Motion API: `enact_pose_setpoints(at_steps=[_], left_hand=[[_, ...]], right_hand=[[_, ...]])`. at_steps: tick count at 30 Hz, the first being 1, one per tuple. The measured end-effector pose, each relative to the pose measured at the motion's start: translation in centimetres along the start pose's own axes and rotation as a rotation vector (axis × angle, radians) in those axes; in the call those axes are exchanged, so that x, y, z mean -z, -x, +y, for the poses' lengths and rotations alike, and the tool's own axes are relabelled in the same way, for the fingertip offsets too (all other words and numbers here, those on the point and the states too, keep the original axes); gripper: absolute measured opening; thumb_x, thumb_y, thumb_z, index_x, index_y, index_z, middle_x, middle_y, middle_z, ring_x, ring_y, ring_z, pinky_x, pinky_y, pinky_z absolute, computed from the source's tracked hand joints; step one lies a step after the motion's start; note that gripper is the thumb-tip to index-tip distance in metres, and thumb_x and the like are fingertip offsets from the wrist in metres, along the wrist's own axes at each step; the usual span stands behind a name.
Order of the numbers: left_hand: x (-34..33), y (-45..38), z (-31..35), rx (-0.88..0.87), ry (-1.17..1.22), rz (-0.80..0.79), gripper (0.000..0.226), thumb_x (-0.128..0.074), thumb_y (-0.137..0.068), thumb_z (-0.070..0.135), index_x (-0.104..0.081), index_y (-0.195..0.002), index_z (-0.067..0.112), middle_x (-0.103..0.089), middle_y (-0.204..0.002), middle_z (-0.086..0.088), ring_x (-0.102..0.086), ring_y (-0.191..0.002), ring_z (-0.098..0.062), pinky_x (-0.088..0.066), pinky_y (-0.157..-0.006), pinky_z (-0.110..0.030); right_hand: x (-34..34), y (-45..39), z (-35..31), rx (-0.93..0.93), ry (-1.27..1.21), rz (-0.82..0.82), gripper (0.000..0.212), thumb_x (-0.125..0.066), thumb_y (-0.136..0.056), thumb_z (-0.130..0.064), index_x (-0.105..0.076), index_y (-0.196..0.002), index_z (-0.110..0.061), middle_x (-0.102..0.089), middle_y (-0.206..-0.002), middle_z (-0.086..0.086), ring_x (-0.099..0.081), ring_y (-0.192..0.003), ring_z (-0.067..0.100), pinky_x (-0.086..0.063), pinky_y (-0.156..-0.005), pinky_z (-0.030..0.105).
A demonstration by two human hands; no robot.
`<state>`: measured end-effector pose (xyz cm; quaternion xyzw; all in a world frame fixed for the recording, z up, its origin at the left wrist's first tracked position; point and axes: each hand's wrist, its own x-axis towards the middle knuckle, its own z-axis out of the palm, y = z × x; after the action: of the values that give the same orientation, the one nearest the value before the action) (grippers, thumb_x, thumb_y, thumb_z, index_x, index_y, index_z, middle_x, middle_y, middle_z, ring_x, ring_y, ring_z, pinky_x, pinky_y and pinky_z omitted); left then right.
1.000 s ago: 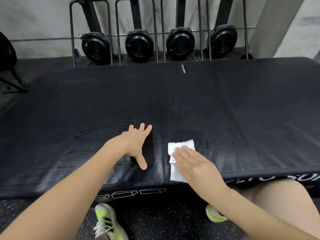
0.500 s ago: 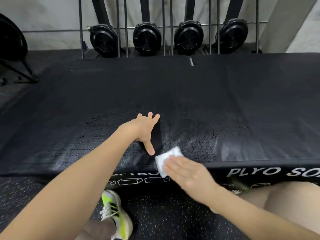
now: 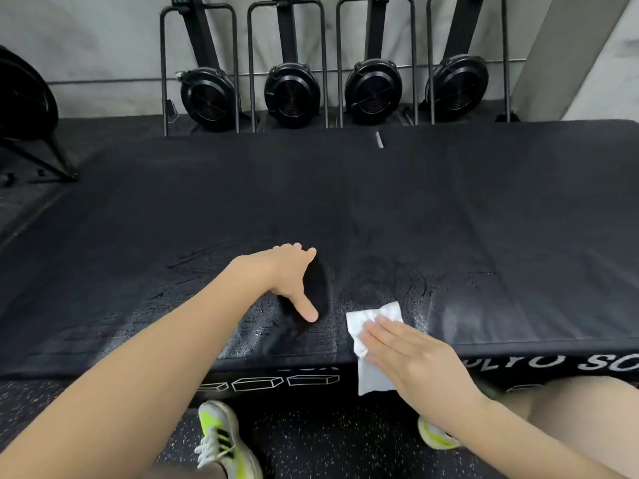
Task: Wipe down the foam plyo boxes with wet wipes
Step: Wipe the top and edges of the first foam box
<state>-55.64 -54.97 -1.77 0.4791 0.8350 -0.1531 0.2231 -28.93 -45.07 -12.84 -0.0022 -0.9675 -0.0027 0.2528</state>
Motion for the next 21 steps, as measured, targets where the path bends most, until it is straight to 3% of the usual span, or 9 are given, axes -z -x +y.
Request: enact_pose_setpoints(at_steps=[2,4,6,9,13,16,18,19,21], left_hand=[[1.0,-0.9,0.8,-0.017,0.012,0.088,0.127,-0.087,-0.055,0.068,-0.030,-0.153,0.012,-0.046,-0.147,-0.008,-0.044,-0.136,-0.030,-0.046,-0.106,-0.047],[1.9,-2.0,1.5,-0.038,-0.048,0.131,0.123,-0.088,-0.056,0.065,-0.030,-0.151,0.011,-0.046,-0.146,-0.005,-0.038,-0.138,-0.030,-0.044,-0.107,-0.047],[2.7,-3.1,1.8,-0.032,-0.100,0.098,0.133,-0.089,-0.054,0.065,-0.021,-0.156,0.013,-0.037,-0.153,-0.007,-0.029,-0.143,-0.033,-0.042,-0.108,-0.048],[3.5,-4.9,1.5,0.016,-0.135,0.003,0.159,-0.089,-0.044,0.071,0.007,-0.161,0.023,-0.015,-0.163,-0.010,-0.018,-0.146,-0.044,-0.039,-0.111,-0.055],[3.4,-5.7,0.8,0.036,-0.123,-0.040,0.169,-0.087,-0.041,0.076,0.025,-0.156,0.026,0.011,-0.167,-0.015,-0.003,-0.151,-0.049,-0.030,-0.116,-0.060],[3.8,-5.6,-0.4,-0.022,-0.079,-0.056,0.159,-0.087,-0.050,0.073,0.019,-0.158,0.025,0.003,-0.168,-0.013,-0.013,-0.152,-0.041,-0.035,-0.115,-0.055],[4.8,-5.9,-0.8,-0.033,-0.071,-0.030,0.153,-0.089,-0.053,0.068,0.011,-0.161,0.025,-0.016,-0.167,-0.010,-0.032,-0.146,-0.031,-0.042,-0.111,-0.047],[5.3,-6.3,-0.8,-0.028,-0.087,-0.013,0.154,-0.090,-0.052,0.067,0.009,-0.161,0.023,-0.020,-0.165,-0.010,-0.033,-0.145,-0.031,-0.042,-0.111,-0.046],[5.7,-7.2,-0.4,0.001,-0.135,-0.010,0.160,-0.090,-0.047,0.068,0.010,-0.161,0.017,-0.010,-0.166,-0.012,-0.019,-0.150,-0.039,-0.037,-0.114,-0.052]], right_hand=[[-0.2,-2.1,0.5,-0.037,0.068,-0.107,0.040,-0.028,-0.111,-0.025,-0.060,-0.133,-0.014,-0.058,-0.137,-0.001,-0.050,-0.135,0.020,-0.044,-0.109,0.036],[-0.3,-4.9,2.2,0.002,0.114,-0.229,0.056,-0.005,-0.104,-0.009,-0.056,-0.129,-0.011,-0.049,-0.131,0.005,-0.045,-0.132,0.027,-0.037,-0.112,0.039],[-0.7,-8.0,4.1,0.071,0.191,-0.333,0.044,-0.028,-0.093,0.000,-0.058,-0.123,-0.012,-0.043,-0.124,0.009,-0.043,-0.123,0.032,-0.039,-0.107,0.042],[-1.2,-12.5,5.9,0.072,0.246,-0.348,0.030,-0.071,-0.072,-0.009,-0.069,-0.101,-0.014,-0.054,-0.115,0.010,-0.055,-0.107,0.032,-0.053,-0.085,0.039],[-1.8,-13.5,11.0,-0.087,0.278,-0.417,0.036,-0.059,-0.086,-0.008,-0.061,-0.121,-0.009,-0.050,-0.130,0.009,-0.053,-0.115,0.028,-0.054,-0.074,0.039],[0.4,-11.1,12.6,-0.067,0.334,-0.364,0.035,-0.074,-0.060,0.000,-0.070,-0.093,-0.010,-0.060,-0.104,0.006,-0.060,-0.087,0.023,-0.045,-0.045,0.029],[0.8,-9.7,11.2,0.031,0.311,-0.323,0.034,-0.069,-0.062,0.000,-0.068,-0.094,-0.012,-0.058,-0.107,0.006,-0.061,-0.094,0.025,-0.051,-0.054,0.030],[0.7,-9.5,10.1,0.085,0.252,-0.326,0.031,-0.063,-0.071,-0.001,-0.066,-0.098,-0.013,-0.056,-0.113,0.008,-0.060,-0.102,0.029,-0.057,-0.066,0.033],[-0.6,-10.5,8.8,0.156,0.218,-0.403,0.026,-0.046,-0.086,-0.005,-0.062,-0.104,-0.015,-0.049,-0.124,0.012,-0.051,-0.116,0.037,-0.054,-0.089,0.044]])
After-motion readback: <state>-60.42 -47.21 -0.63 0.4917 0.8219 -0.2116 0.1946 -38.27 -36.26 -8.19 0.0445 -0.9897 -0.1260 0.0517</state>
